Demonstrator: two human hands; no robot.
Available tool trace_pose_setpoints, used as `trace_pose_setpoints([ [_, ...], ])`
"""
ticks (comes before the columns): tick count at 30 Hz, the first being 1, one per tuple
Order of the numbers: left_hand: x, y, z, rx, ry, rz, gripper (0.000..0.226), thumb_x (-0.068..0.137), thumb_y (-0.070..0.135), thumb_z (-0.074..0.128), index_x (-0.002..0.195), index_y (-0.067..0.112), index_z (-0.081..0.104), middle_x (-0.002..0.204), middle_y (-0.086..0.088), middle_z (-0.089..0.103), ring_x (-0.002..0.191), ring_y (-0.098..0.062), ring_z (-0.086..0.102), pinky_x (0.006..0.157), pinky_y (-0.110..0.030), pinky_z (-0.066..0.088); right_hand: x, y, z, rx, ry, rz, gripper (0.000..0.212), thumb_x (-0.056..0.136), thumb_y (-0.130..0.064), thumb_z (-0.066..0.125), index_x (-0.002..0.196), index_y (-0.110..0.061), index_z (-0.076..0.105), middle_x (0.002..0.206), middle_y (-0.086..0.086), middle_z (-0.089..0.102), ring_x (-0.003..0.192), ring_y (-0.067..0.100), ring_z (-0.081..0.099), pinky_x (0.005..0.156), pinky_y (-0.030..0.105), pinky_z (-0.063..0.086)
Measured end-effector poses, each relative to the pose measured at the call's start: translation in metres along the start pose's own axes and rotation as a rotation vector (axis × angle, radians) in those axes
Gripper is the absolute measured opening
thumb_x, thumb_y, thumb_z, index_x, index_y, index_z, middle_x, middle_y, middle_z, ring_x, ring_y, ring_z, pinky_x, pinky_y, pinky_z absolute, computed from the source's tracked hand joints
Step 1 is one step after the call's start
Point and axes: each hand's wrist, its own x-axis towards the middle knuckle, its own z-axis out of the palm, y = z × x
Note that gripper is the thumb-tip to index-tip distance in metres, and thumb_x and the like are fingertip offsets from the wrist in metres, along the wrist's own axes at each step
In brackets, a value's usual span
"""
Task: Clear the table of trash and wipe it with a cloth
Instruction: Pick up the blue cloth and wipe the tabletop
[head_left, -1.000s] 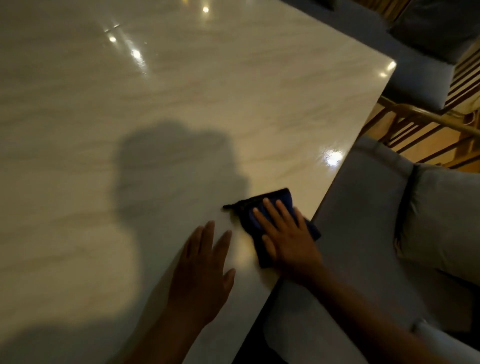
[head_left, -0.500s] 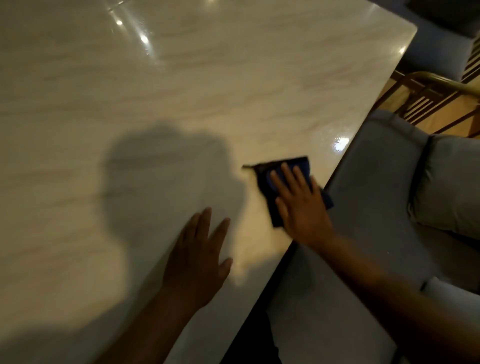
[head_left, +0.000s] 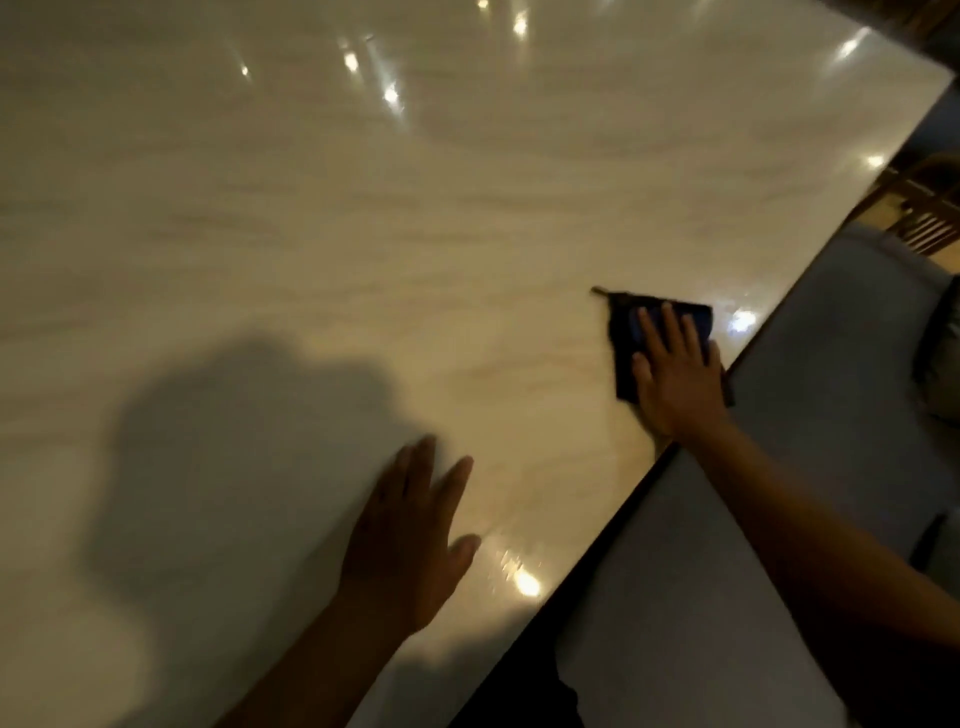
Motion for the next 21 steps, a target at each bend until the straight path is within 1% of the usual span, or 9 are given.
trace_pose_setpoints([
  [2, -0.023, -0.015, 0.007, 0.007, 0.040, -0.025, 0.081, 0.085, 0.058, 0.063, 0.154, 0.029, 0.033, 0.162, -0.015, 0.025, 0.146, -0.038, 0.030, 0.111, -0.047, 0.036, -0.018, -0.035, 0.006, 0.010, 0.008, -0.026, 0.071, 0.090, -0.052, 0.009, 0.157, -0.028, 0.013, 0.165, 0.006, 0.009, 0.151, 0.030, 0.009, 0.118, 0.056, 0.012],
  [3, -0.032, -0.021, 0.010, 0.012, 0.045, -0.037, 0.081, 0.084, 0.056, 0.066, 0.153, 0.027, 0.036, 0.161, -0.016, 0.028, 0.145, -0.038, 0.033, 0.109, -0.047, 0.039, -0.037, -0.053, 0.012, 0.005, 0.024, -0.104, 0.068, 0.092, -0.049, 0.014, 0.157, -0.026, 0.016, 0.164, 0.008, 0.011, 0.150, 0.032, 0.012, 0.117, 0.056, 0.014],
  [5, -0.048, -0.029, 0.014, 0.017, 0.048, -0.050, 0.082, 0.084, 0.055, 0.067, 0.154, 0.027, 0.035, 0.161, -0.017, 0.026, 0.145, -0.039, 0.031, 0.110, -0.048, 0.039, -0.095, -0.092, 0.024, 0.019, 0.039, -0.271, 0.065, 0.094, -0.042, 0.027, 0.156, -0.024, 0.021, 0.164, 0.009, 0.014, 0.150, 0.033, 0.014, 0.116, 0.058, 0.018],
  [8, -0.065, -0.042, 0.017, 0.024, 0.067, -0.078, 0.084, 0.080, 0.055, 0.071, 0.152, 0.024, 0.039, 0.159, -0.019, 0.031, 0.142, -0.041, 0.036, 0.106, -0.050, 0.044, -0.190, -0.144, 0.035, 0.063, -0.016, -0.478, 0.064, 0.097, -0.040, 0.036, 0.157, -0.026, 0.017, 0.165, 0.005, 0.008, 0.152, 0.029, 0.006, 0.119, 0.056, 0.013],
  [10, -0.075, -0.050, 0.019, 0.030, 0.066, -0.106, 0.084, 0.079, 0.056, 0.071, 0.151, 0.023, 0.041, 0.158, -0.018, 0.032, 0.141, -0.040, 0.038, 0.104, -0.050, 0.045, -0.211, -0.150, 0.036, 0.038, -0.061, -0.605, 0.063, 0.099, -0.040, 0.037, 0.157, -0.029, 0.015, 0.165, 0.001, 0.006, 0.152, 0.027, 0.004, 0.120, 0.053, 0.011],
  [12, -0.084, -0.057, 0.020, 0.045, 0.079, -0.118, 0.084, 0.079, 0.058, 0.067, 0.152, 0.026, 0.038, 0.159, -0.016, 0.031, 0.141, -0.038, 0.039, 0.103, -0.049, 0.045, -0.189, -0.134, 0.036, 0.003, -0.026, -0.669, 0.062, 0.098, -0.040, 0.039, 0.156, -0.030, 0.021, 0.164, 0.002, 0.012, 0.151, 0.027, 0.011, 0.118, 0.054, 0.018],
  [15, -0.095, -0.069, 0.017, 0.049, 0.075, -0.133, 0.082, 0.084, 0.060, 0.060, 0.155, 0.031, 0.030, 0.164, -0.012, 0.021, 0.146, -0.035, 0.030, 0.109, -0.047, 0.039, -0.119, -0.106, 0.029, 0.002, 0.031, -0.478, 0.059, 0.097, -0.041, 0.031, 0.154, -0.028, 0.025, 0.162, 0.006, 0.021, 0.148, 0.031, 0.021, 0.112, 0.058, 0.027],
  [18, -0.101, -0.077, 0.015, 0.023, 0.065, -0.126, 0.081, 0.089, 0.061, 0.053, 0.158, 0.036, 0.019, 0.167, -0.007, 0.007, 0.151, -0.032, 0.016, 0.115, -0.044, 0.030, -0.069, -0.099, 0.017, 0.016, -0.013, -0.252, 0.063, 0.097, -0.046, 0.015, 0.157, -0.027, 0.017, 0.164, 0.006, 0.012, 0.150, 0.031, 0.012, 0.116, 0.057, 0.017],
  [21, -0.104, -0.080, 0.017, 0.004, 0.084, -0.103, 0.081, 0.089, 0.061, 0.052, 0.158, 0.035, 0.019, 0.167, -0.008, 0.006, 0.152, -0.032, 0.014, 0.117, -0.044, 0.027, -0.076, -0.117, 0.023, 0.020, 0.035, -0.207, 0.063, 0.098, -0.046, 0.013, 0.157, -0.025, 0.014, 0.165, 0.007, 0.010, 0.151, 0.030, 0.007, 0.119, 0.056, 0.011],
])
